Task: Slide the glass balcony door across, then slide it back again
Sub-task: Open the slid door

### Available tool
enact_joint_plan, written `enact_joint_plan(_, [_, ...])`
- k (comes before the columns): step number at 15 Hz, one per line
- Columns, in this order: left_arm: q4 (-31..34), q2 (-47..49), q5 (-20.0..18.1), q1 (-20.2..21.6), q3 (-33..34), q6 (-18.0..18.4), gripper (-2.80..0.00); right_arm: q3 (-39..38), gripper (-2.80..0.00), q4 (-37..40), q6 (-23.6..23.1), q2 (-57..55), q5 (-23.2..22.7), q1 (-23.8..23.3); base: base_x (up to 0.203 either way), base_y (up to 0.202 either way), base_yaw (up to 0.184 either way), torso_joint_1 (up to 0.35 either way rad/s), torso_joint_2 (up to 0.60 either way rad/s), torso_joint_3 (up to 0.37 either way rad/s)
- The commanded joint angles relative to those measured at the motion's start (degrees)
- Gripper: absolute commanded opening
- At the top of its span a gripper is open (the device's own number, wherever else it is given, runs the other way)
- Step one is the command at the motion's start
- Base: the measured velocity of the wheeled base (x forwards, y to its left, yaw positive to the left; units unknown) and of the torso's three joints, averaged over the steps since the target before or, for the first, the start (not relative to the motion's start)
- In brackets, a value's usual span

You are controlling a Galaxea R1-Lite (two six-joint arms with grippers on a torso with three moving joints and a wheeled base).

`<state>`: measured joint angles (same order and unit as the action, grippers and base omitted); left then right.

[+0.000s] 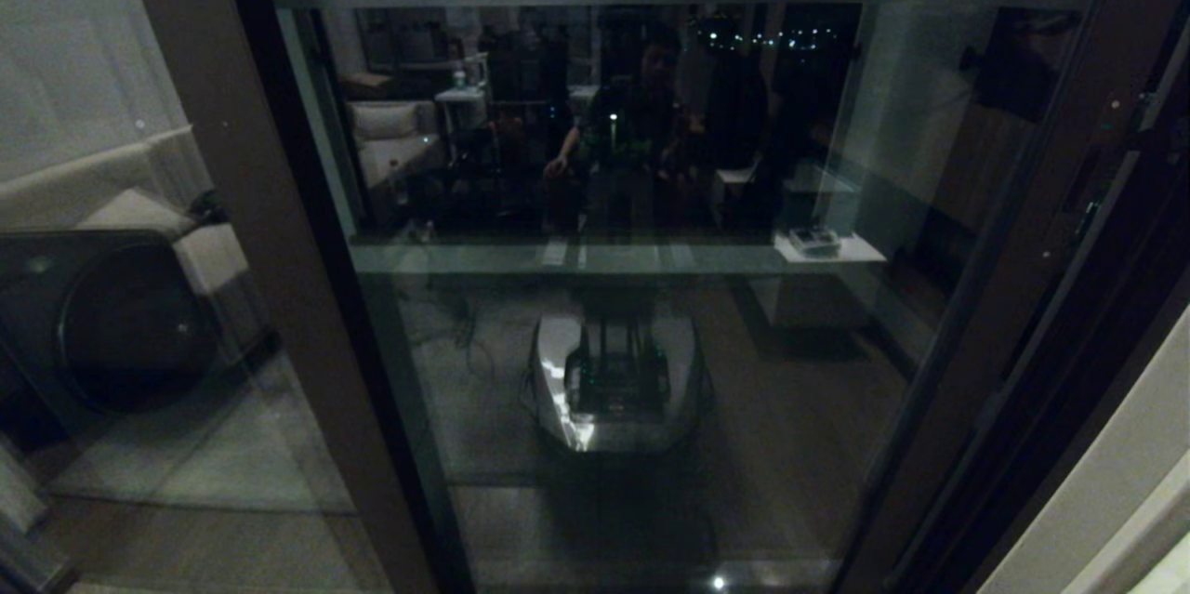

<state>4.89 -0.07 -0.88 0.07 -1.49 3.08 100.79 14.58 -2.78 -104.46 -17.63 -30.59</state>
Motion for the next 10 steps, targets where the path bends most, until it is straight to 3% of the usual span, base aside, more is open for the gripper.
enact_joint_plan(1, [0.03,-0.01,0.0,0.01,-0.01,0.0,-2.8,0.02,0.0,0.8,-0.03,-0.04,-0.13,0.0,0.0,0.0,0.0,0.0,0.0,0.0])
enact_joint_plan(5, [0.03,-0.01,0.0,0.01,-0.01,0.0,-2.8,-0.22,0.0,0.98,-0.09,-0.04,-0.21,0.0,0.0,0.0,0.0,0.0,0.0,0.0])
enact_joint_plan(6, [0.03,-0.01,0.0,0.01,-0.01,0.0,-2.8,-0.42,-2.8,1.02,-0.18,-0.04,-0.21,0.0,0.0,0.0,0.0,0.0,0.0,0.0])
enact_joint_plan(10, [0.03,-0.01,0.0,0.01,-0.01,0.0,-2.8,0.28,-2.8,0.8,0.05,-0.39,-0.21,-0.12,0.0,0.0,0.0,0.0,0.0,0.0])
